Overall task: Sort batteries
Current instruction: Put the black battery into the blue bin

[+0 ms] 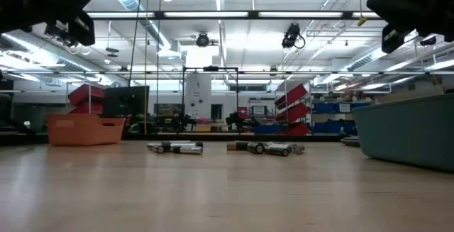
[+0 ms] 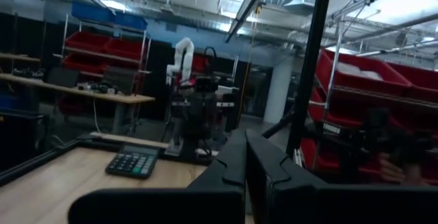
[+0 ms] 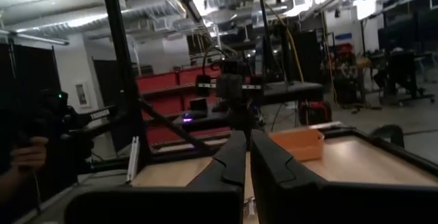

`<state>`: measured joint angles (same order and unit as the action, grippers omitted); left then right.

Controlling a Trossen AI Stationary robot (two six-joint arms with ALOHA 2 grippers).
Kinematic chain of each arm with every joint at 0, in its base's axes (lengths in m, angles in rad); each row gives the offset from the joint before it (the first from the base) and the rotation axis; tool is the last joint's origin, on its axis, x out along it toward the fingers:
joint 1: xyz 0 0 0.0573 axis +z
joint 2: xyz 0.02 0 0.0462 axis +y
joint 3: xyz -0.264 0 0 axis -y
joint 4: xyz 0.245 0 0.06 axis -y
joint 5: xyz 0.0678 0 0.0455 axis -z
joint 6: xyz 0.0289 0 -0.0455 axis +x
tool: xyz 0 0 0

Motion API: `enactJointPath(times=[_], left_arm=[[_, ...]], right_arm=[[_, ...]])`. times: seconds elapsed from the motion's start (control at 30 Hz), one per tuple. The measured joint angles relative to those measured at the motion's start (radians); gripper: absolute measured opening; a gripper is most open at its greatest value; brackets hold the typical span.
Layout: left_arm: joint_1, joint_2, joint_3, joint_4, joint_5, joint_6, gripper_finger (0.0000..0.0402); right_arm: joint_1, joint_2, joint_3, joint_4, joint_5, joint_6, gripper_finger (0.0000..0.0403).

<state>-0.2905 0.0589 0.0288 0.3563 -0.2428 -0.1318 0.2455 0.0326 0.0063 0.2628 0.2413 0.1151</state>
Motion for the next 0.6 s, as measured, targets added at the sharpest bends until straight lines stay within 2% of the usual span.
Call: enactJointPath(times=[0.13, 0.37, 0.53, 0.6], left_arm=[[0.0, 0.0, 0.0, 0.001, -0.043, 0.0, 0.0], [0.001, 0.0, 0.0, 0.017, -0.176, 0.002, 0.0], [0.002, 0.0, 0.0, 0.023, -0.213, 0.075, 0.0], [0.003, 0.004, 0.0, 0.033, -0.213, 0.102, 0.0]], right_arm=[[0.0, 0.0, 0.0, 0.014, 0.0, -0.005, 0.0011], [0.0, 0.0, 0.0, 0.07, 0.0, -0.004, 0.0011], [-0.007, 0.0, 0.0, 0.199, 0.005, -0.136, 0.0011], [-0.013, 0.007, 0.004, 0.25, 0.039, -0.182, 0.0011]])
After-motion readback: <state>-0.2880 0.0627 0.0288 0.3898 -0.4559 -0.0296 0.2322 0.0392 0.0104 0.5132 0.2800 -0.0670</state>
